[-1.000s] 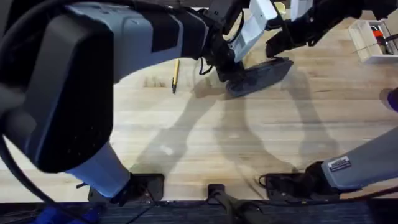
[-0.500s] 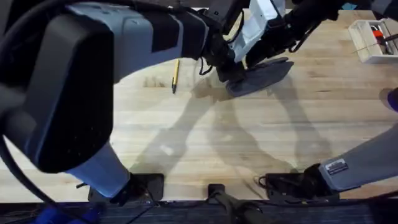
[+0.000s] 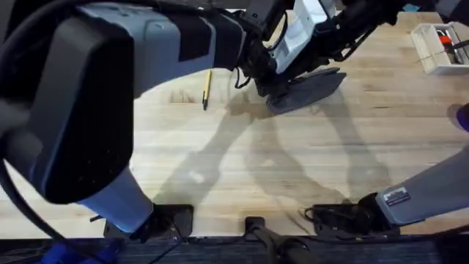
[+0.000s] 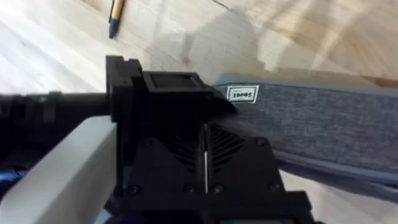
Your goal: Unzip the bag, pick up the pens from the table one at a time and place them inside, then zip the bag closed.
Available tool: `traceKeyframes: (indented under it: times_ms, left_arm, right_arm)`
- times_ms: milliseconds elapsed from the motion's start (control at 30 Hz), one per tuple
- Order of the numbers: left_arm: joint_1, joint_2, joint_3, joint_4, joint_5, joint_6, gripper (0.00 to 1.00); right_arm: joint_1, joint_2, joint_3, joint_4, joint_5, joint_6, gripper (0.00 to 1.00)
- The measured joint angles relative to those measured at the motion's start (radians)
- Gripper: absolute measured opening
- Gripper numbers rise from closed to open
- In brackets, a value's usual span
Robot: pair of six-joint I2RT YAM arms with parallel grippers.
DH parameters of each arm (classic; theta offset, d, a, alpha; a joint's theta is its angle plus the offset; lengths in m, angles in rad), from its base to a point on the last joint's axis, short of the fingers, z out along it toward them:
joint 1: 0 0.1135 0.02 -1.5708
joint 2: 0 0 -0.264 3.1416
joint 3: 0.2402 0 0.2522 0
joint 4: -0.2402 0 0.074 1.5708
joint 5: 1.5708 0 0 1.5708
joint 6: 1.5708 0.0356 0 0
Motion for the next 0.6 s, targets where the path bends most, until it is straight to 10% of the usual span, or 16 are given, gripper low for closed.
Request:
traceKeyframes:
  times_ms: [600]
  left_arm:
    - [0.005, 0.0, 0.0, 0.011, -0.016, 0.0, 0.044]
  right_arm:
    - [0.0, 0.0, 0.0, 0.027, -0.002, 0.514, 0.032]
